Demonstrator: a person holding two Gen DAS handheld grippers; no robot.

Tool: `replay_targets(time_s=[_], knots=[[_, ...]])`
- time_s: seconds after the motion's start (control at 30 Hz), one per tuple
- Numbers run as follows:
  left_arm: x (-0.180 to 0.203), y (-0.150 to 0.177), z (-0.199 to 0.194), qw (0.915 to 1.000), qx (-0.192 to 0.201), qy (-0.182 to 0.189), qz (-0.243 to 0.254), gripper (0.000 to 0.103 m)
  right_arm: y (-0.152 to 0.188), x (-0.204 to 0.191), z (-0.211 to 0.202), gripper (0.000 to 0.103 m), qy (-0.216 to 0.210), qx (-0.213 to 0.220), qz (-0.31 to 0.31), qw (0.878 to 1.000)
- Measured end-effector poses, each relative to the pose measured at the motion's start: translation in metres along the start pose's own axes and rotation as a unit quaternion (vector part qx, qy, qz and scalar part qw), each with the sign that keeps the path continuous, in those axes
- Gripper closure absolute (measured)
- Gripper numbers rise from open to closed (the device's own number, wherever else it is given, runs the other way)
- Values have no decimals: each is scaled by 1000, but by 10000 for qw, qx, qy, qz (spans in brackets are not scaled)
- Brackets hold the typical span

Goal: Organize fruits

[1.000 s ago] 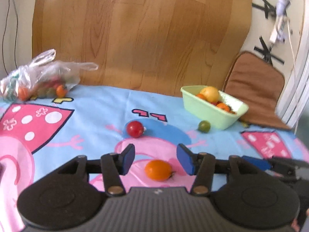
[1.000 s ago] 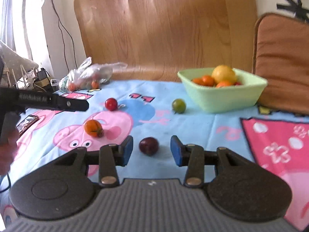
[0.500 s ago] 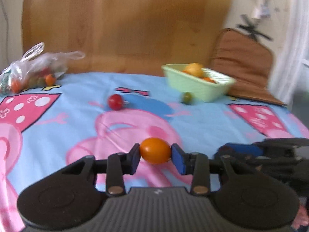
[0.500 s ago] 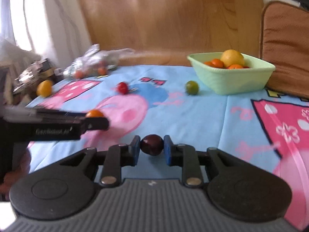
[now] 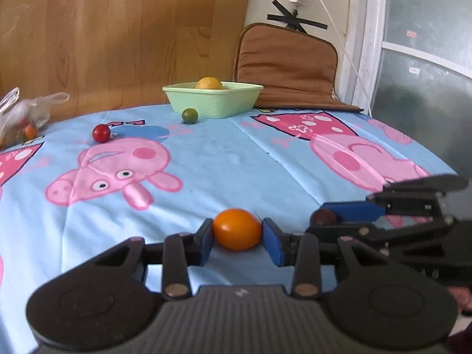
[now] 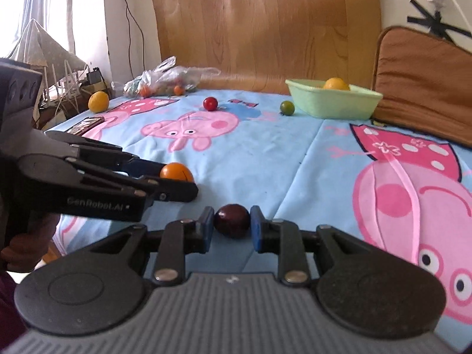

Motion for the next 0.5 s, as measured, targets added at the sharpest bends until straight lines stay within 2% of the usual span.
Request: replay_targets(time_s=[0.27, 0.5], knots=[[9, 8, 1, 9989, 287, -332, 148, 66, 4, -3, 2, 72, 200, 231, -138, 9994], [4, 8, -1, 9991, 348, -226, 23, 67, 11, -7, 0, 73, 371, 496, -176, 9979]])
Point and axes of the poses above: each gripper's, at about its wrist camera, not at the fingertips, and z roughly the way its jaws point, x to its right, y to its underside, the point moved 5 cm from there along z, roughly the way its jaws point, and after that the axes turned 12 degrees about -x, right-handed, at the moved point
